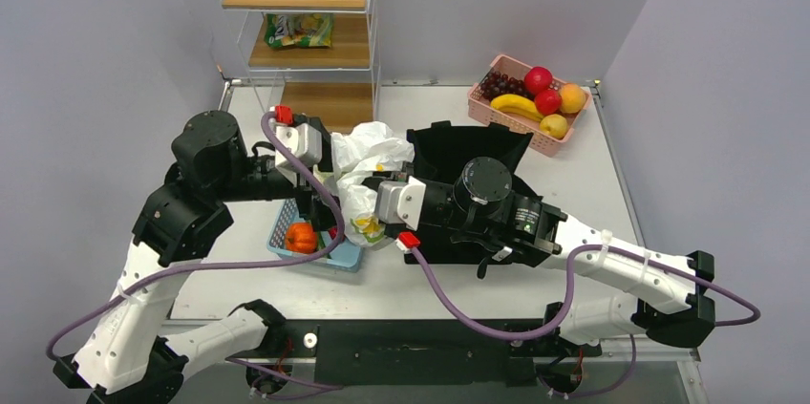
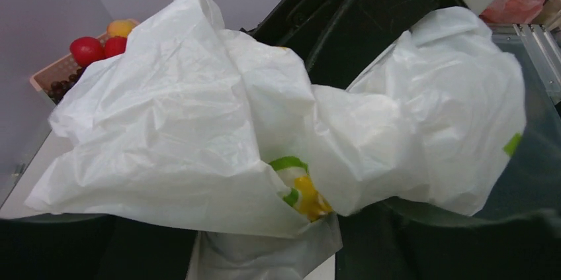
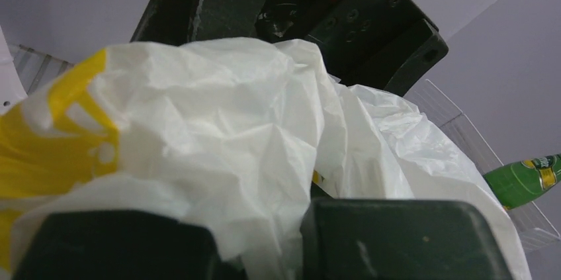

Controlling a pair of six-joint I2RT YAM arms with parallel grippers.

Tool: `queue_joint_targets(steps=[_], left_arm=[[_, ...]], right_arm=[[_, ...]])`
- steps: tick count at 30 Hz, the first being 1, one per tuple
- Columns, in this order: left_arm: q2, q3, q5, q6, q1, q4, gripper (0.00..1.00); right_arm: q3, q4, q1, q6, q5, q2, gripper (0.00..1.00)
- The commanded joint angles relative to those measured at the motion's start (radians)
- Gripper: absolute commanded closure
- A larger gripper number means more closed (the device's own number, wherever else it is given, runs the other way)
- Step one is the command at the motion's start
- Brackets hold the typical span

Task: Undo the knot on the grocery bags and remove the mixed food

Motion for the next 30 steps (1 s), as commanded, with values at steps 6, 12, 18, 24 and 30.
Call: queue_joint_targets(steps=[6, 12, 18, 24, 30], left_arm=[[0.023, 0.037, -0.071, 0.198, -0.083, -0.073, 1.0], [-0.009, 0.014, -0.117, 0.185, -0.021, -0.127, 1.0], [0.003, 0.034, 0.064, 0.056, 0.207, -0.037, 1.0], [0.107, 0.16, 0.12, -0.083, 0.224, 0.123, 1.0], [0.254, 0.256, 0.111, -0.223, 0.241, 0.295, 1.0]], right_arm=[[-0.018, 0.143, 0.004, 0.099, 0.006, -0.061, 0.93], [-0.022, -0.032, -0.042, 0.099, 0.091, -0.196, 0.48], [-0.067, -0.236, -0.185, 0.075, 0.172, -0.333, 0.36], [-0.112, -0.372, -0.316, 0.184, 0.291, -0.435, 0.3], [-0.151, -0.425, -0.44, 0.246, 0.323, -0.541, 0.26]])
